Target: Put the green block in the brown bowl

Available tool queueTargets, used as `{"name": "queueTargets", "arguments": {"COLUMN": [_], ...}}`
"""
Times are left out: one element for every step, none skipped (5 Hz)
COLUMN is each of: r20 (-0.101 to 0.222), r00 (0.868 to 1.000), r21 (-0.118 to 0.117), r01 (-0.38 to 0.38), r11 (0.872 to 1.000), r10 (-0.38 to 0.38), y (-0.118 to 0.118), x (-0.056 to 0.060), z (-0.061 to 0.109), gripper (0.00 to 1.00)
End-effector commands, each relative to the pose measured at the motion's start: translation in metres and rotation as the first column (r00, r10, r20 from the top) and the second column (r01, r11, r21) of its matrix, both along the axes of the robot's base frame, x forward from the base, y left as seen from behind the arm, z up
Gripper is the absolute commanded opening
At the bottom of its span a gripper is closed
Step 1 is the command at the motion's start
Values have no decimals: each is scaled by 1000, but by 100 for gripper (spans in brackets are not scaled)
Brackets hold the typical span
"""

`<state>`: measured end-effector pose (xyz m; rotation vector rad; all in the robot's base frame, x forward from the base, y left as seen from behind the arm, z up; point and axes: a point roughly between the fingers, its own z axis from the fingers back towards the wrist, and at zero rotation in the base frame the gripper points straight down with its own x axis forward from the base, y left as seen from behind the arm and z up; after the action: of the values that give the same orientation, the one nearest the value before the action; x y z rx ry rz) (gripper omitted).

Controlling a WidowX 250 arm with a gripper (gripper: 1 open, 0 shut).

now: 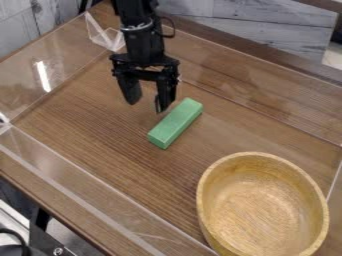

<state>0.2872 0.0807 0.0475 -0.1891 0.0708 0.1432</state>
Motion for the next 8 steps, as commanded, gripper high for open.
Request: {"name": "queueTargets", "arguments": {"r20": [62,64,64,62,55,47,39,31], "r00": [998,998,998,998,998,998,998,999], "r21": [18,15,13,9,5,-1,-7,-12], "r01": [-20,-21,-23,-27,-32,-36,-38,-39], "r11": [1000,1000,1000,1000,999,999,999,999], "r10": [19,20,22,26,32,36,39,39], "y": [9,2,-5,-11,-15,-19,-22,-26], "x": [11,13,15,17,19,21,23,25], "z": [16,10,3,-3,-9,-15,-19,-24], "gripper": [100,100,100,100,100,100,100,0]}}
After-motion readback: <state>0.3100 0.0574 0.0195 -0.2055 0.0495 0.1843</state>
